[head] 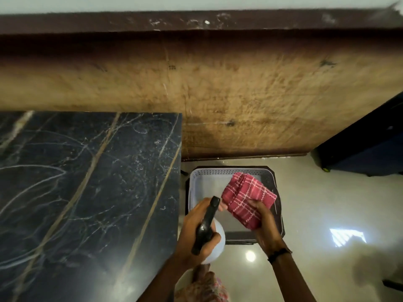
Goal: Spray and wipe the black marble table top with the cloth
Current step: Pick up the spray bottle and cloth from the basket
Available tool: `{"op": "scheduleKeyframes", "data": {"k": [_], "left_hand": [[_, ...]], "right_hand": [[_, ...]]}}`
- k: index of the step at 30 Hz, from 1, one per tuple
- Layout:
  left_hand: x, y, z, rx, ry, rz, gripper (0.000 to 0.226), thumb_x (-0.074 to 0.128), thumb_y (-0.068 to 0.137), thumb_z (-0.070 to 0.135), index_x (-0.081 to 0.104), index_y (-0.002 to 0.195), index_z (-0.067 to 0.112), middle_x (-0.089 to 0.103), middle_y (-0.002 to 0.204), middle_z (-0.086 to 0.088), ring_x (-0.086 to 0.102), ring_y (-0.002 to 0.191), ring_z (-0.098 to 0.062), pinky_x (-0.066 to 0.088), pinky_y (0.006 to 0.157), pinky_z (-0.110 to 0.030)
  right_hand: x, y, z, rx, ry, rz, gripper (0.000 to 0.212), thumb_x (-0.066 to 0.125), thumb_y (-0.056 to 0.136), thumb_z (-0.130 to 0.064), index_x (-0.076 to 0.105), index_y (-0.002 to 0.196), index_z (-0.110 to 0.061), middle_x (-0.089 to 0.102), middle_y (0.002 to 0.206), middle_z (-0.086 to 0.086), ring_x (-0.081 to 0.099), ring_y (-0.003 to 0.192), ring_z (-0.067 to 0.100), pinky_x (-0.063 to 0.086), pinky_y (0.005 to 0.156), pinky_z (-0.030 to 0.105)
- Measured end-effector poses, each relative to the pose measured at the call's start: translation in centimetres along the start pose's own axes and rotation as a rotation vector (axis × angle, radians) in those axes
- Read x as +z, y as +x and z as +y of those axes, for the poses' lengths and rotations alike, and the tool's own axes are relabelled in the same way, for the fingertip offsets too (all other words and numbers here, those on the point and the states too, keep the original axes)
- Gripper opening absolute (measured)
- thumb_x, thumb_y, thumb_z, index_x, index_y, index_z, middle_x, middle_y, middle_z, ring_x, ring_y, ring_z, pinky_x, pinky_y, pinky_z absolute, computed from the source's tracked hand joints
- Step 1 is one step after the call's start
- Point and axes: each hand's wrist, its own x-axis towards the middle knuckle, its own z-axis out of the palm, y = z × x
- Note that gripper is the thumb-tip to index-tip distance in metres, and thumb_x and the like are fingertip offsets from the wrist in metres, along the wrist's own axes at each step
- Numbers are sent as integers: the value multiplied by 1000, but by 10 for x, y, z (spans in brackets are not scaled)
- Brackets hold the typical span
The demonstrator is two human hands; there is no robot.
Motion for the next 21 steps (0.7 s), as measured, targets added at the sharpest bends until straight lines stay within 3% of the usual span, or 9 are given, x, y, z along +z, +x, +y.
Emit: {"op": "scheduleKeyframes", "data": {"k": [2, 5, 8, 10, 12, 14, 17, 21], "left_hand": [[-14, -24, 11, -66, -72, 7, 33, 65, 66, 13, 62, 99, 13, 60, 73, -3, 49, 50, -4, 41, 49, -16], [-44, -66, 10, -146, -32, 30, 35, 62, 68, 0, 63, 100, 15, 62, 78, 19, 57, 64, -1, 44, 63, -12], [-84, -105, 4, -197, 25, 75, 33, 61, 70, 14, 63, 103, 18, 66, 91, 16, 65, 88, -9, 48, 75, -15], [-116, -136, -4, -272, 48, 136, 27, 63, 71, 18, 64, 98, 22, 67, 92, 11, 66, 90, -13, 51, 78, -22], [-146, -165, -12, -366, 51, 215, 21, 65, 71, 29, 66, 90, 20, 68, 84, 4, 66, 81, -18, 53, 77, -32], [-181, -196, -20, -439, 38, 307, 25, 66, 70, 40, 66, 79, 17, 66, 70, 4, 63, 67, -15, 50, 65, -29], [-226, -236, -26, -517, 61, 408, 27, 69, 77, 30, 54, 57, 20, 54, 48, 13, 48, 46, -6, 34, 51, -14], [-283, -289, -41, -584, 130, 519, 44, 70, 80, 15, 43, 46, 24, 49, 37, 14, 43, 37, -9, 29, 47, -15]], "right_hand": [[26, -15, -1, 34, -20, -43, 70, 79, 65, -42, 51, 125, -19, 68, 113, 11, 65, 104, 29, 54, 79, 39], [77, -38, 11, 77, 86, -102, 62, 74, 72, -38, 50, 126, -17, 67, 116, 14, 65, 104, 30, 58, 73, 38], [131, -64, 35, 136, 175, -193, 46, 49, 85, -38, 53, 125, -16, 65, 121, 15, 62, 111, 31, 51, 92, 48], [171, -84, 62, 196, 200, -242, 51, 44, 88, -44, 54, 127, -12, 63, 123, 17, 59, 115, 33, 41, 102, 52], [207, -103, 90, 267, 217, -289, 59, 42, 90, -50, 53, 130, -9, 62, 125, 20, 58, 117, 34, 42, 103, 52], [244, -121, 123, 314, 208, -319, 64, 41, 89, -55, 53, 131, -6, 60, 126, 21, 57, 117, 34, 42, 102, 52], [292, -144, 172, 361, 183, -365, 72, 39, 90, -60, 48, 134, -4, 56, 132, 21, 53, 122, 36, 36, 106, 55], [353, -173, 227, 414, 122, -430, 74, 36, 90, -62, 48, 134, -5, 57, 131, 20, 56, 119, 34, 50, 92, 48]]}}
